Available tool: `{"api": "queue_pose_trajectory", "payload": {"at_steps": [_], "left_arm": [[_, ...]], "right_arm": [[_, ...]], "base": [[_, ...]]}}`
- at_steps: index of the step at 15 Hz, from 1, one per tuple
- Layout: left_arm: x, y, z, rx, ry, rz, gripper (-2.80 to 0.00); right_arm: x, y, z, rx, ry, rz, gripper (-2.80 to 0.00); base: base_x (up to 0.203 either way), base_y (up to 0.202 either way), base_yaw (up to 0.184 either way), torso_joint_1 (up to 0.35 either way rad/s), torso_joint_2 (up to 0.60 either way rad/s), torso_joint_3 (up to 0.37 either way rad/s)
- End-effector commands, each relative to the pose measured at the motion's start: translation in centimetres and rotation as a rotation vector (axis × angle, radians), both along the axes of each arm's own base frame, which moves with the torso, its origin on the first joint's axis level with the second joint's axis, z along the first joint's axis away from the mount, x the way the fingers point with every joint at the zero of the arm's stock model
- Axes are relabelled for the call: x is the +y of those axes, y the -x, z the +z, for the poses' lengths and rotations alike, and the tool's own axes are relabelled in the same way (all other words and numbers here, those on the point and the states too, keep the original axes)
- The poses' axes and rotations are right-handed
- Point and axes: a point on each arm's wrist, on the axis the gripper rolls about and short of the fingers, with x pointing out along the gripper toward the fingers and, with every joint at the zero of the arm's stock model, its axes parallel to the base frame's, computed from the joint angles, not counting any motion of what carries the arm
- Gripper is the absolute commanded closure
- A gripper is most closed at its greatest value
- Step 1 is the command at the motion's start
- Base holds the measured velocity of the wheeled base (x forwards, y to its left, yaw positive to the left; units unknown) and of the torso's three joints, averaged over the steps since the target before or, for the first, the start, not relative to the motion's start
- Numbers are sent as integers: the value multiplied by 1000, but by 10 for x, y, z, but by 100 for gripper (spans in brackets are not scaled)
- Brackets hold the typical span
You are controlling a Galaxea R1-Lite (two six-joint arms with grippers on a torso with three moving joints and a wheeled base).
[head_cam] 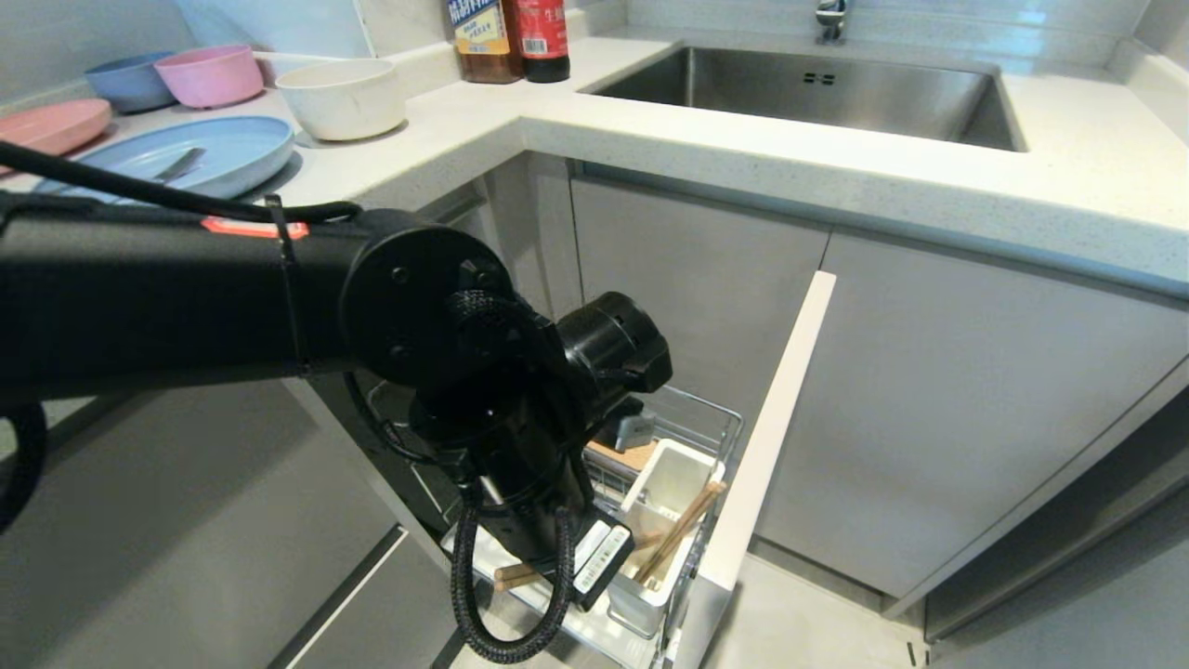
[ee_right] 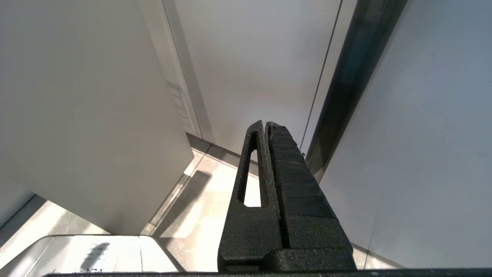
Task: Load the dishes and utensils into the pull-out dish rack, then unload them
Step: Pick up the chopsticks and place it in the cupboard
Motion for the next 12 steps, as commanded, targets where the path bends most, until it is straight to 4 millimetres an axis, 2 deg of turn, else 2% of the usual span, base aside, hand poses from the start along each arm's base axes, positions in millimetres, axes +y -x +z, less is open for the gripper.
{"api": "queue_pose_trajectory", "payload": {"at_steps": [1,12], "left_arm": [[-3,-5,-8,14,-21,-1,0],[-17,-25,-33,28,-31,13,0]], "right_arm": [[0,0,0,2,0,0,0],[0,0,0,3,0,0,0]], "base": [[0,0,0,0,0,0],[0,0,0,0,0,0]]}}
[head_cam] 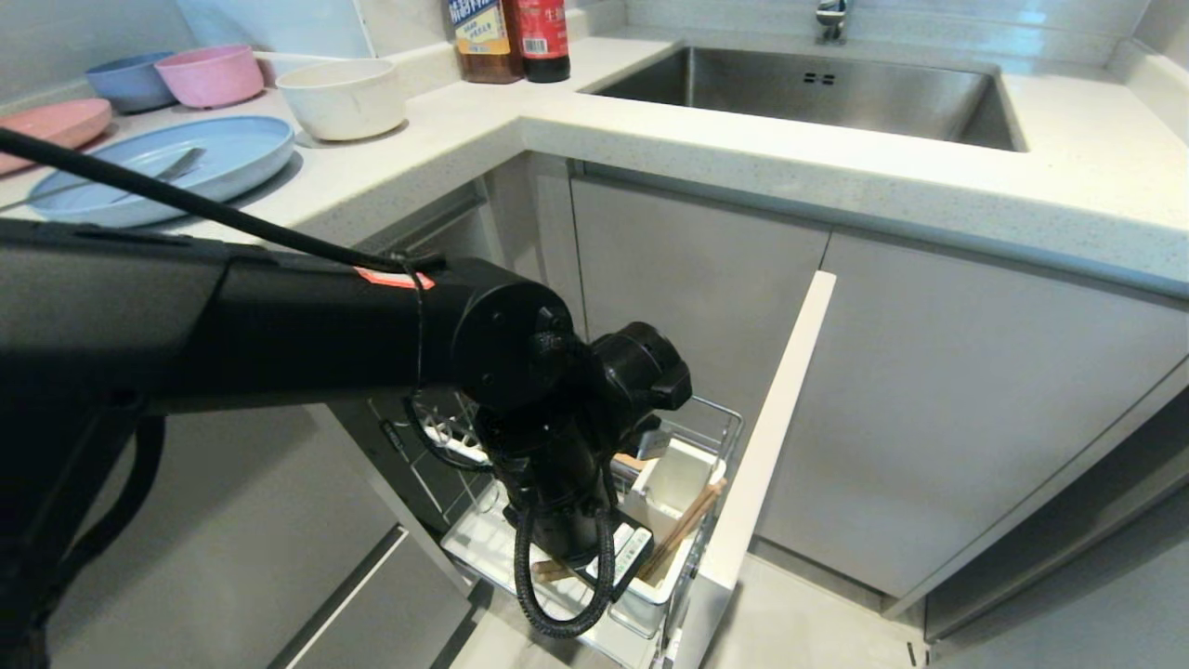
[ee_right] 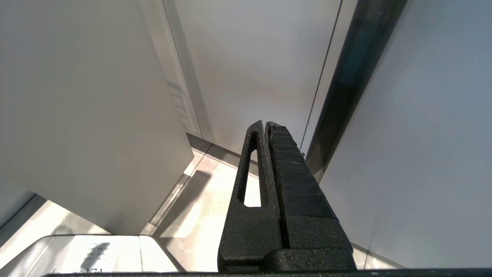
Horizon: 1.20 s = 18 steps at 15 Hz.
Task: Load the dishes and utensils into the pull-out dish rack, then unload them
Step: Pick up the chopsticks and place it in the cupboard
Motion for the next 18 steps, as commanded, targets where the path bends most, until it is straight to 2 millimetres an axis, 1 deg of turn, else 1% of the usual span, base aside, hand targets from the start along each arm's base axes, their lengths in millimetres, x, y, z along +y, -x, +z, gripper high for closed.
{"api": "queue_pose_trajectory", "payload": {"at_steps": [1,7,11,16,17,18], "left_arm": [[-2,-2,-6,12,-15,2,0],[-6,-5,-12,25,-21,1,0],[-4,-10,-11,28,-10,12,0],[-2,-11,-10,26,-10,13,0],[-2,-10,-9,25,-14,-1,-280],[-1,-11,-9,25,-14,-3,-280]], "right_arm": [[0,0,0,2,0,0,0],[0,0,0,2,0,0,0],[0,0,0,3,0,0,0],[0,0,0,2,0,0,0],[0,0,0,3,0,0,0],[0,0,0,2,0,0,0]], "base": [[0,0,0,0,0,0],[0,0,0,0,0,0],[0,0,0,0,0,0],[0,0,0,0,0,0],[0,0,0,0,0,0],[0,0,0,0,0,0]]}}
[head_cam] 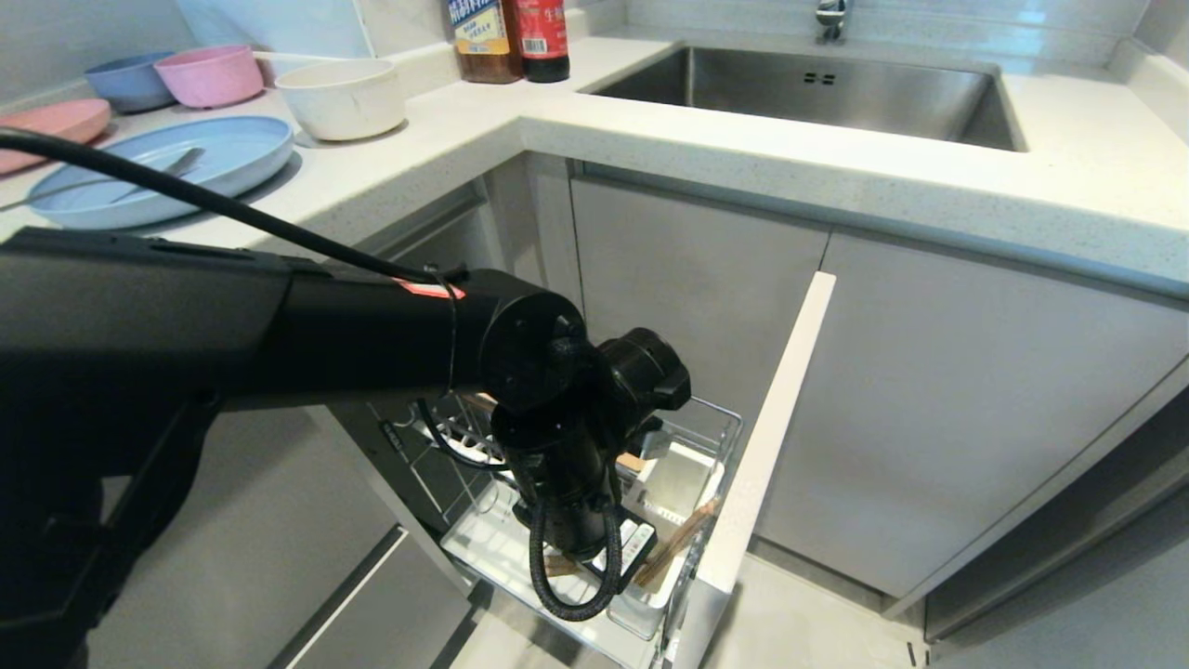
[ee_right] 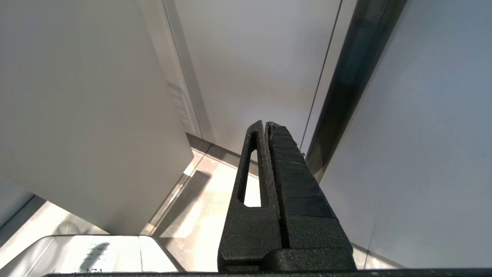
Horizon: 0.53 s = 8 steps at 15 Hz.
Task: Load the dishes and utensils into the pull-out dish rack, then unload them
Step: Pick up the chopsticks and place it in the cupboard
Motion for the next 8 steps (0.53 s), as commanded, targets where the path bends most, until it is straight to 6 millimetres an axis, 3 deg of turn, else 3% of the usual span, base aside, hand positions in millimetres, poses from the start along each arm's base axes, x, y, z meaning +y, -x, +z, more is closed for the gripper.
{"api": "queue_pose_trajectory", "payload": {"at_steps": [1,8], "left_arm": [[1,1,1,3,-1,2,-280],[8,4,15,-24,27,7,-280]], "right_arm": [[0,0,0,2,0,0,0],[0,0,0,2,0,0,0]], "base": [[0,0,0,0,0,0],[0,0,0,0,0,0]]}}
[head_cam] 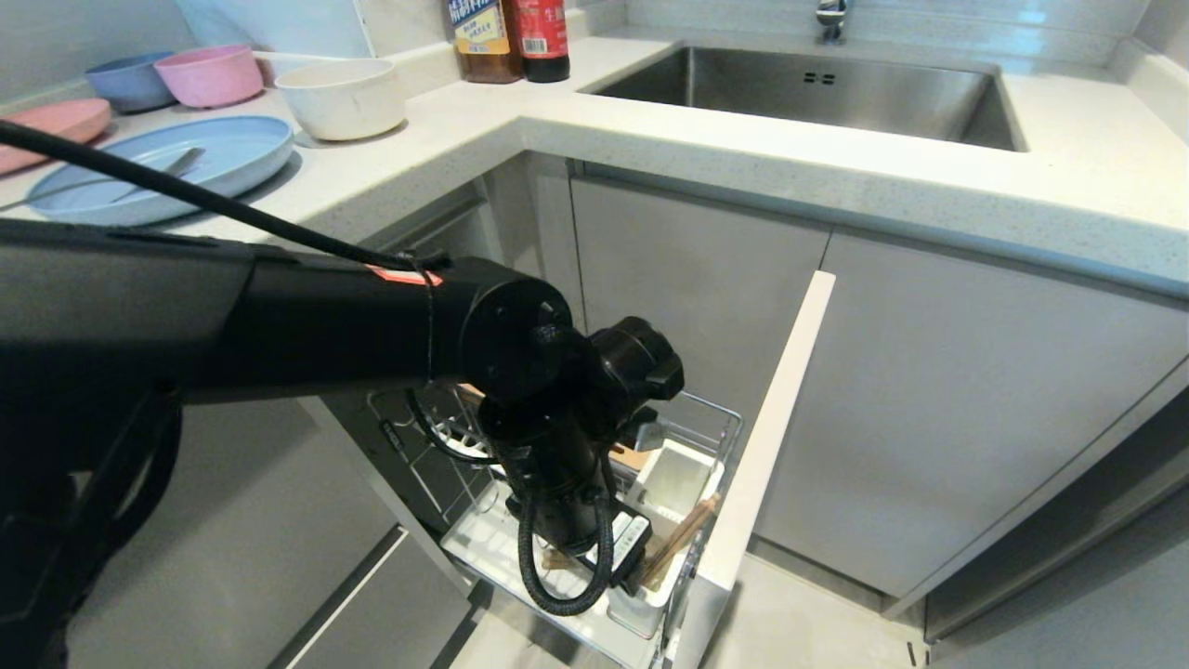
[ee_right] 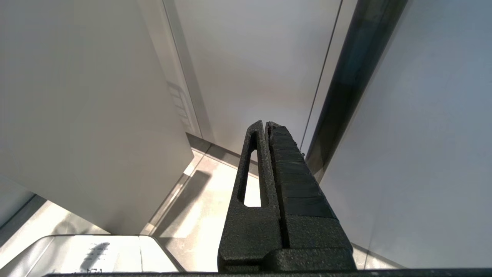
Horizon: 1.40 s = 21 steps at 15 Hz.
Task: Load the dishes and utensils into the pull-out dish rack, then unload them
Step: Pick up the chopsticks and place it in the cupboard
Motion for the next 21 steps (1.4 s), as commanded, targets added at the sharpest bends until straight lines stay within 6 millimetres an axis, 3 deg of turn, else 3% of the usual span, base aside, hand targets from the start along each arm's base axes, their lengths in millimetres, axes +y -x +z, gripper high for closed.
{"api": "queue_pose_trajectory", "payload": {"at_steps": [1,11,12,18,21], "left_arm": [[4,4,10,-16,18,2,-280],[34,29,63,-122,126,8,-280],[38,33,69,-135,139,8,0],[69,59,111,-273,215,50,0],[84,62,132,-379,306,137,0]], "right_arm": [[0,0,0,2,0,0,0],[0,0,0,2,0,0,0],[0,0,0,2,0,0,0],[0,0,0,2,0,0,0],[0,0,0,3,0,0,0]], "base": [[0,0,0,0,0,0],[0,0,0,0,0,0],[0,0,0,0,0,0],[0,0,0,0,0,0],[0,0,0,0,0,0]]}}
